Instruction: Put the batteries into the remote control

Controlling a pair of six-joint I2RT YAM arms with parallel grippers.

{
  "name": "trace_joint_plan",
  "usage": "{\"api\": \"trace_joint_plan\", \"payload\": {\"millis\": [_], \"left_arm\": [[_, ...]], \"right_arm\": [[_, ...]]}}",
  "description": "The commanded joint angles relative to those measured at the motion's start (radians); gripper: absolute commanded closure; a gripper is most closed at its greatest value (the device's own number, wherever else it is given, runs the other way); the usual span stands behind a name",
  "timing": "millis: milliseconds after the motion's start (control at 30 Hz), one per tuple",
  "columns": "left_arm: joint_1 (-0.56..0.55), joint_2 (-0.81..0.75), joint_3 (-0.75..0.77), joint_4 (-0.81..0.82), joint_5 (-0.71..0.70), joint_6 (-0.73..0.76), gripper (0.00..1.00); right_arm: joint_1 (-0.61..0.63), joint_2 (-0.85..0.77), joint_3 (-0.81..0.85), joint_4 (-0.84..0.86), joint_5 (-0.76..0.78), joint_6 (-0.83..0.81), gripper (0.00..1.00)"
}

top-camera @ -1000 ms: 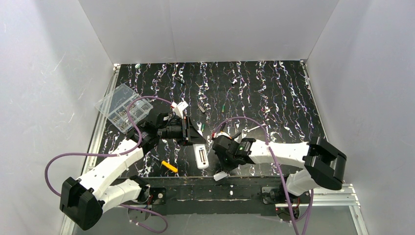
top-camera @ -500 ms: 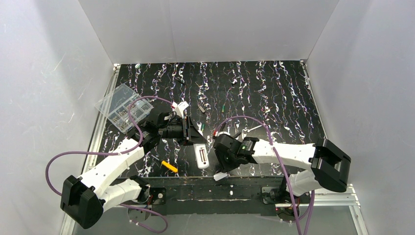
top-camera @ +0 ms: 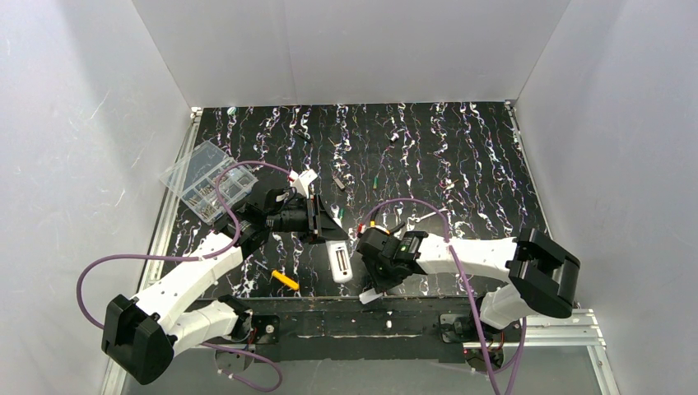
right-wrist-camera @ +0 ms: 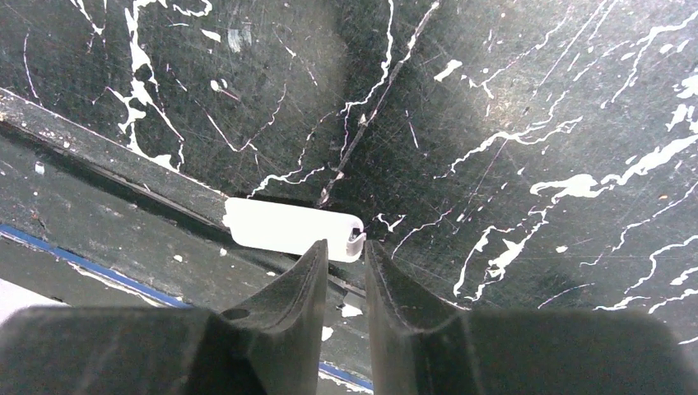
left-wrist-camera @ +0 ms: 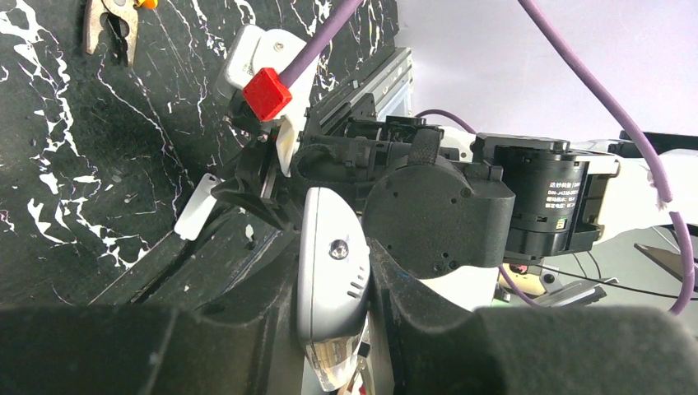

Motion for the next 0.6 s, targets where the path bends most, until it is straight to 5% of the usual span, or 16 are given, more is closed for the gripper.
{"api": "trace_joint_plan", "payload": {"millis": [0, 567], "left_arm": [[0.004, -0.009, -0.012, 0.006, 0.04, 0.001, 1.0], [0.006, -0.011, -0.015, 0.004, 0.034, 0.0, 1.0]], "right_arm": [[0.005, 0.011, 0.008, -0.019, -0.002, 0.016, 0.71], [0.005, -0.03, 0.014, -0.031, 0.044, 0.049, 0.81]]}}
